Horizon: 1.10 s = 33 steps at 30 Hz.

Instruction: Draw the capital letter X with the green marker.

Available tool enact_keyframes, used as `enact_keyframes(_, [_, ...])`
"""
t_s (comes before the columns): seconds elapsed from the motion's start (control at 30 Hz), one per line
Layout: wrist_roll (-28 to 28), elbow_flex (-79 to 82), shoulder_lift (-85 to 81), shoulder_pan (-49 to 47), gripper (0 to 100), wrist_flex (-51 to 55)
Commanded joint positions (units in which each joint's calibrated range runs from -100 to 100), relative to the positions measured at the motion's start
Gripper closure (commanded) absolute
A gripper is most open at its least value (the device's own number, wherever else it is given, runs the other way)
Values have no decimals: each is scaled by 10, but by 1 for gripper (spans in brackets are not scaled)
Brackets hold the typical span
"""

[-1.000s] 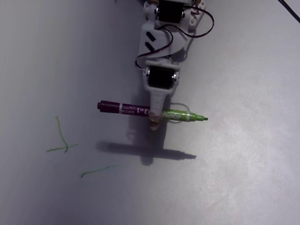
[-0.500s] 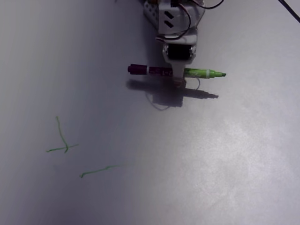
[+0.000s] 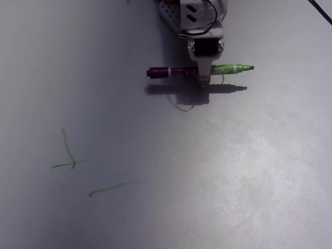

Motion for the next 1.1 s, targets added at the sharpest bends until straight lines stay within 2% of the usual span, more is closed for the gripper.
enact_keyframes(0.0, [14,16,7,39,100,95])
enact_keyframes(0.13, [25,16,5,67,100,93])
enact_keyframes(0.4, [-4,18,1,55,100,89])
enact_keyframes(1.07, [0,19,1,53,99,85])
